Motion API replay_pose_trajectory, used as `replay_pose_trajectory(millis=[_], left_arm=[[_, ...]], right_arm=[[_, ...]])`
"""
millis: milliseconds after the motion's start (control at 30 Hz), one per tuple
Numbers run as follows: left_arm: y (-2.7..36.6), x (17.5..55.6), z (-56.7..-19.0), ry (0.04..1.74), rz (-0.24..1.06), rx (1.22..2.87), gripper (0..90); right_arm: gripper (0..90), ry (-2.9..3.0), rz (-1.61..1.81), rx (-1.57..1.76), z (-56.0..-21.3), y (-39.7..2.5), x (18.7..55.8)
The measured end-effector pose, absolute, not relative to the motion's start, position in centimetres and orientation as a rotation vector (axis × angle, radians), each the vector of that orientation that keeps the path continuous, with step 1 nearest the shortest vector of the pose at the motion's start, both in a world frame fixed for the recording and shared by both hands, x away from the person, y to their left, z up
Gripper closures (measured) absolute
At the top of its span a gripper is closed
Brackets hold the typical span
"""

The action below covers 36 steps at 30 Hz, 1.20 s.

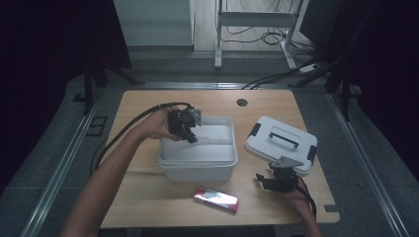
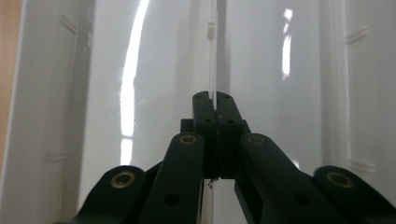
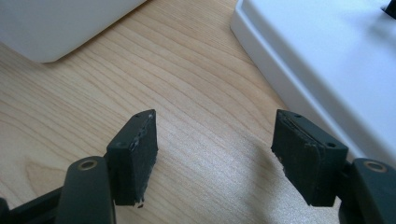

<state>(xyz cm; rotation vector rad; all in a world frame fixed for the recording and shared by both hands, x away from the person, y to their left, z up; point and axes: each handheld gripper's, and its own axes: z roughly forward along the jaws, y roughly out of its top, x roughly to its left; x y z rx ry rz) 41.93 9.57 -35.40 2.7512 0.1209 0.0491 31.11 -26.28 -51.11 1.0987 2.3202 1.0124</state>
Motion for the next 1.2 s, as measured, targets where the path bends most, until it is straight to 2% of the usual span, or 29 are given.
replay_pose_trajectory(millis=[300,733,1200], left_arm=[[11.7,41.6,-31.6,0.166,0.136,2.657,89.8],[16.9,40.8,-27.8,0.269,0.251,2.632,89.8],[22.0,39.6,-26.1,0.399,0.325,2.629,89.8]], right_arm=[[31.5,2.314,1.016,1.106,-51.1,-26.3,31.1],[31.5,2.320,1.011,1.106,-51.2,-26.3,31.1],[31.5,2.324,1.009,1.111,-51.3,-26.2,31.1]])
